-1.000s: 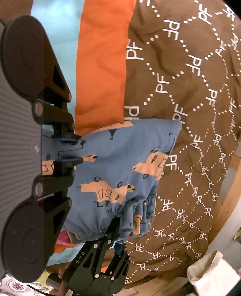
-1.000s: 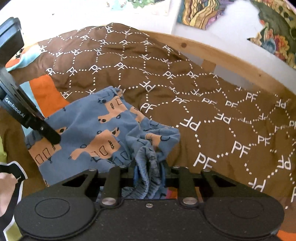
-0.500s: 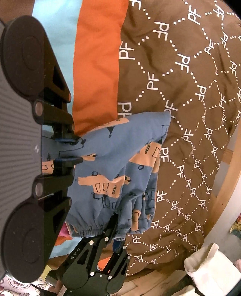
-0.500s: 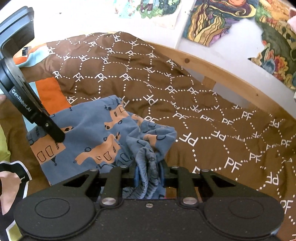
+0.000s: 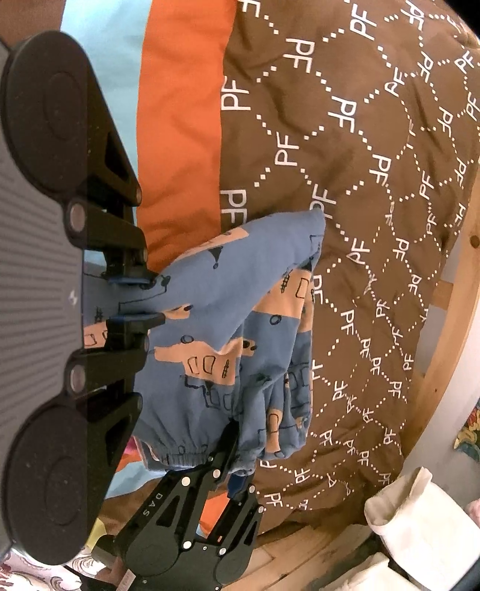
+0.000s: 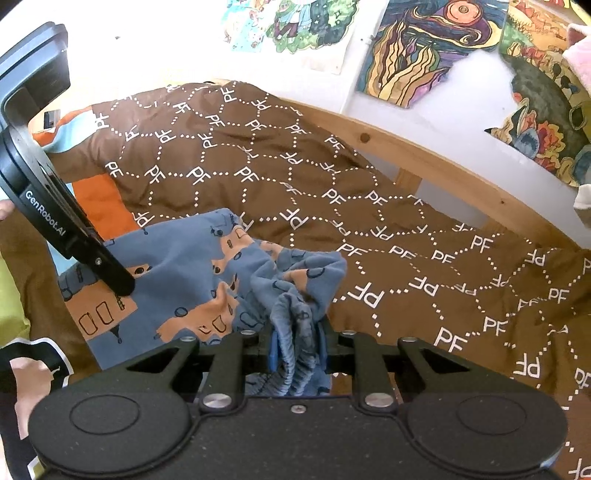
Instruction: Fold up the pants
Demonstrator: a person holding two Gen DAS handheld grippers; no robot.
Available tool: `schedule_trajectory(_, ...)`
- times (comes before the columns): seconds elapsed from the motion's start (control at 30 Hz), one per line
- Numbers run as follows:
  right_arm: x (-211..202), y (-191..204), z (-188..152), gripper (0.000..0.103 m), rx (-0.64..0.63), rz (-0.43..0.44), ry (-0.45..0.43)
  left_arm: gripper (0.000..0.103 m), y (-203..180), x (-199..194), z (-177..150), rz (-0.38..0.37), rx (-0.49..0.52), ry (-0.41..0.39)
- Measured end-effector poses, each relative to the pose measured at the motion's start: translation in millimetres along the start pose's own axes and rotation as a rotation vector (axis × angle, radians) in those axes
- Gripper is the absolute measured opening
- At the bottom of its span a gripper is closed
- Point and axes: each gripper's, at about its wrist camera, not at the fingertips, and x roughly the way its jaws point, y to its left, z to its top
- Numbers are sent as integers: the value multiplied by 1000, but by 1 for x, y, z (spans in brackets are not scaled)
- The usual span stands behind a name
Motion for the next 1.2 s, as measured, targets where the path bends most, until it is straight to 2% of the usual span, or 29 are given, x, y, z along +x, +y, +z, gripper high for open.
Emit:
schedule_trajectory(0.53, 6, -25, 20, 21, 11, -58, -53, 16, -11, -6, 35, -2, 34, -80)
schedule_trajectory(0.9, 29, -44, 44, 21, -7, -88, -81, 16, -11, -1, 69, 27, 65, -141)
schedule_trajectory(1.2, 53, -61, 64, 21, 22, -110, -102, 16, -8, 14, 98, 37, 40, -160)
